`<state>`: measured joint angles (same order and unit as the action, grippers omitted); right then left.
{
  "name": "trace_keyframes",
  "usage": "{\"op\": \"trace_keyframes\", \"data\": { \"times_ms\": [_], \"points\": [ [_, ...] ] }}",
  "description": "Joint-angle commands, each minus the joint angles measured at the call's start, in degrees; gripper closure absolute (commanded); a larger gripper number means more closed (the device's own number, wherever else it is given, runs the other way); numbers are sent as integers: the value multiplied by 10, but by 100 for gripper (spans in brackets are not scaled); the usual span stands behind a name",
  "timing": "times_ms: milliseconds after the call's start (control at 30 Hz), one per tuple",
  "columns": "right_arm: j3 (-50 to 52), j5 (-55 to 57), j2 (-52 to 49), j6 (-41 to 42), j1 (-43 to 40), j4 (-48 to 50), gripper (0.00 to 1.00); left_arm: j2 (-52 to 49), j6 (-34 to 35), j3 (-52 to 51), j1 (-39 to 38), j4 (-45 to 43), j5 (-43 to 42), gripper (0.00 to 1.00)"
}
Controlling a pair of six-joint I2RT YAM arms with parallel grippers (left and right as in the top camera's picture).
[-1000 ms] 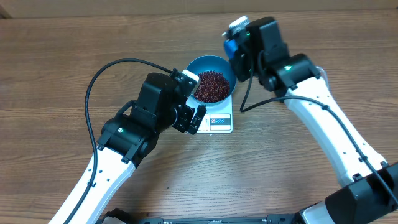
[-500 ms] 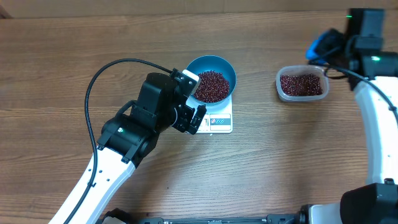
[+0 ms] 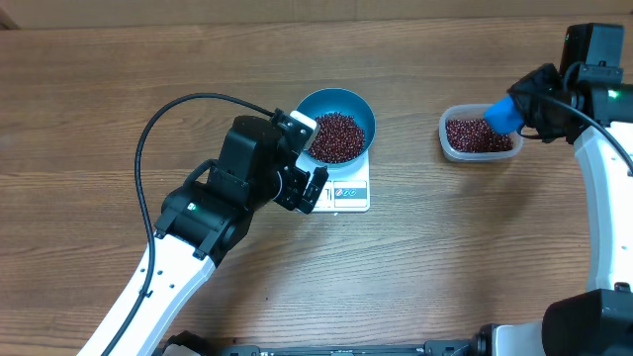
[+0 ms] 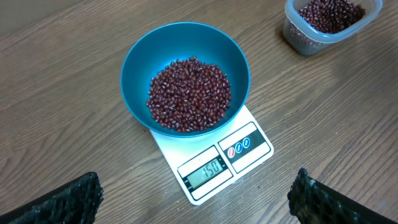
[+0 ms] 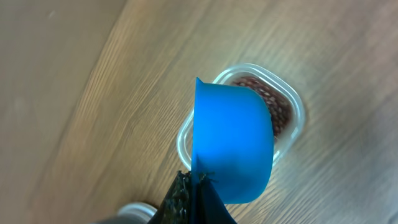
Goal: Scoop item into bowl and weigh 150g on scale
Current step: 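Move the empty blue scoop with the right gripper over the bean tub, then lower the blue scoop into the clear bean tub with the right gripper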
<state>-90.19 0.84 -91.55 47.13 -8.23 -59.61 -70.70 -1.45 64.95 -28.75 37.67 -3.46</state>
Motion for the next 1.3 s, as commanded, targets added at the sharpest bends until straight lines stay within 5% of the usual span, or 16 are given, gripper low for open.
{"op": "trace_keyframes", "data": {
  "times_ms": [0,1100,1167,1267],
  "points": [
    [2,31,14,122,-2,-8,96,-1,8,-3,2,-2,-6,1],
    [2,16,-117,131,19,38,96,-1,8,-3,2,-2,-6,0],
    [2,16,-117,131,19,40,79,-1,8,-3,2,-2,-6,0],
    [2,16,-117,131,19,38,34,-1,8,-3,2,-2,-6,1]
  ]
}}
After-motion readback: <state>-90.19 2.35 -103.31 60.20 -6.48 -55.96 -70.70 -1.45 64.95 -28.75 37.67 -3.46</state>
